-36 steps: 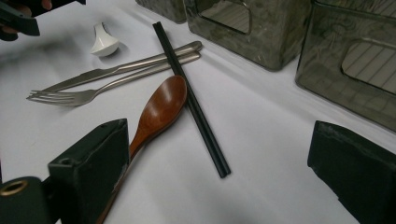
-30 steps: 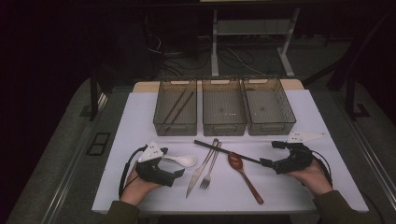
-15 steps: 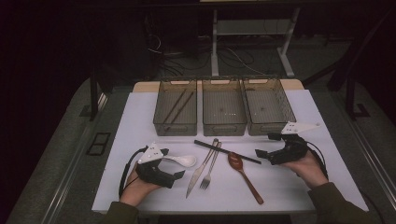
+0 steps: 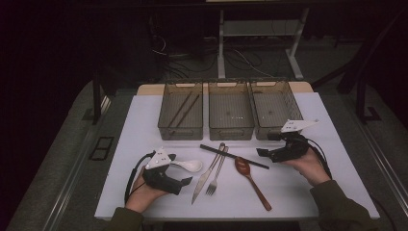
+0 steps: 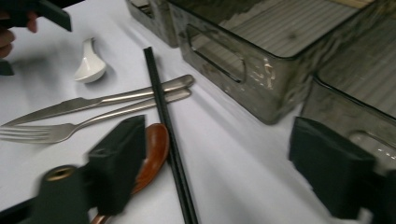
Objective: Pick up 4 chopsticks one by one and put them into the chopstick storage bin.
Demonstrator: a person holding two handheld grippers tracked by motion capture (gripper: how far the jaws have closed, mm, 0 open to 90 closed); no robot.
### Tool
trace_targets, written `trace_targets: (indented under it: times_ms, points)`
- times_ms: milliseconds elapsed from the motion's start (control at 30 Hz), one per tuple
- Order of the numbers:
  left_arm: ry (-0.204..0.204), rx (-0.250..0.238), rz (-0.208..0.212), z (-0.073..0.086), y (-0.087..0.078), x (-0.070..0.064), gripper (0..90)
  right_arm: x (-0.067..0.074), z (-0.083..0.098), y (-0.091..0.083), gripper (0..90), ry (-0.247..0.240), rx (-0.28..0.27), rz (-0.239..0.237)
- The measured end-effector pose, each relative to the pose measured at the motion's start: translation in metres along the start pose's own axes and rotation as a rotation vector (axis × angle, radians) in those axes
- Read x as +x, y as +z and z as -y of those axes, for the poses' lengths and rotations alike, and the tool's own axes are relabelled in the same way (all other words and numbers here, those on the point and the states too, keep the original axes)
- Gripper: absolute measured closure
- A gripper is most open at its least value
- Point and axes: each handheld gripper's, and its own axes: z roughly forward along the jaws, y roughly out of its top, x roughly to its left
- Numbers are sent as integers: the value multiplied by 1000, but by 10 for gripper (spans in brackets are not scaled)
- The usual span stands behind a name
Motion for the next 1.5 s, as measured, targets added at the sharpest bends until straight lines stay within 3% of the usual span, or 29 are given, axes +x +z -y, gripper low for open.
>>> trace_targets:
  times_ms: [267, 833, 1000, 1500]
  points:
    - [5, 0, 4, -1, 0, 0, 0, 1, -6, 16, 416, -26, 53, -44]
    - [5, 0, 15, -1, 1, -1, 0, 3, -4, 45, 744, -101, 191, -78]
    - [5, 1, 16, -1, 2, -1, 0, 6, -1, 50, 777, -121, 226, -82]
    - [5, 3, 16, -1, 2, -1, 0, 7, 3, 57, 811, -126, 259, -115]
